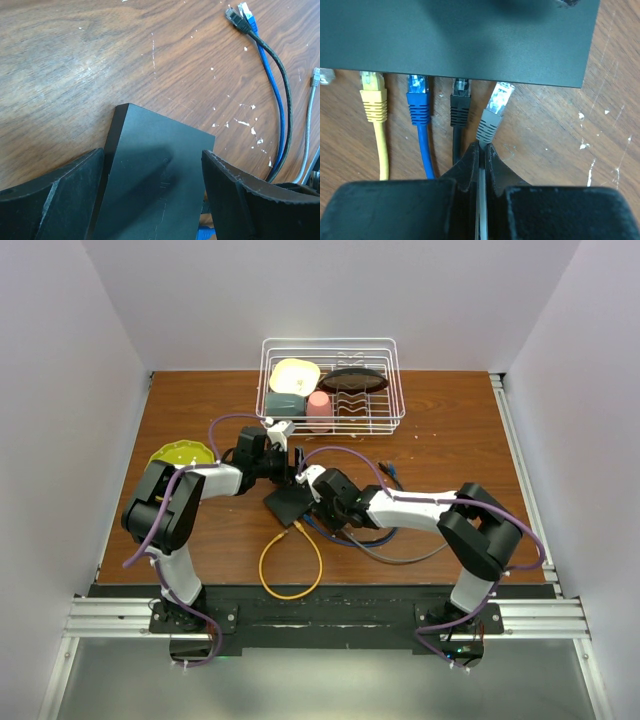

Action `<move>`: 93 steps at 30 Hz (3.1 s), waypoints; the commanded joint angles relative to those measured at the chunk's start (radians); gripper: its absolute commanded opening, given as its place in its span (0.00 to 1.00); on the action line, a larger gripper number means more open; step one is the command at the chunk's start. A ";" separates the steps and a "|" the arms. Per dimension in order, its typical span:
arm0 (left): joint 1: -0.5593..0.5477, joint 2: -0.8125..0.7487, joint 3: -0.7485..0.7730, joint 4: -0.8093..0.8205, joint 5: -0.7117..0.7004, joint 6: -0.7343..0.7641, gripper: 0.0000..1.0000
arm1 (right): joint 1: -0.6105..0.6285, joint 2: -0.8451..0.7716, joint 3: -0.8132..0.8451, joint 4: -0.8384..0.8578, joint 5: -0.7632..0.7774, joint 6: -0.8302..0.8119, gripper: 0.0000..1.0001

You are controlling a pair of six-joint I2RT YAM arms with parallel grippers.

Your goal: Insert the plug into the switch port

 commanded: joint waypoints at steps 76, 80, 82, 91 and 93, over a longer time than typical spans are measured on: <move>-0.011 0.001 -0.009 0.076 0.126 0.009 0.80 | 0.010 -0.027 -0.112 0.413 0.067 0.045 0.00; -0.011 -0.002 -0.019 0.091 0.132 0.012 0.80 | 0.009 -0.034 -0.108 0.384 0.004 0.008 0.00; -0.011 0.001 -0.024 0.109 0.147 0.009 0.80 | 0.009 -0.036 -0.108 0.378 -0.017 -0.008 0.00; -0.011 0.009 -0.028 0.103 0.189 0.044 0.80 | 0.009 0.007 -0.079 0.329 -0.005 -0.022 0.00; -0.012 0.011 -0.021 0.086 0.195 0.069 0.80 | 0.009 0.015 -0.057 0.304 0.041 -0.009 0.00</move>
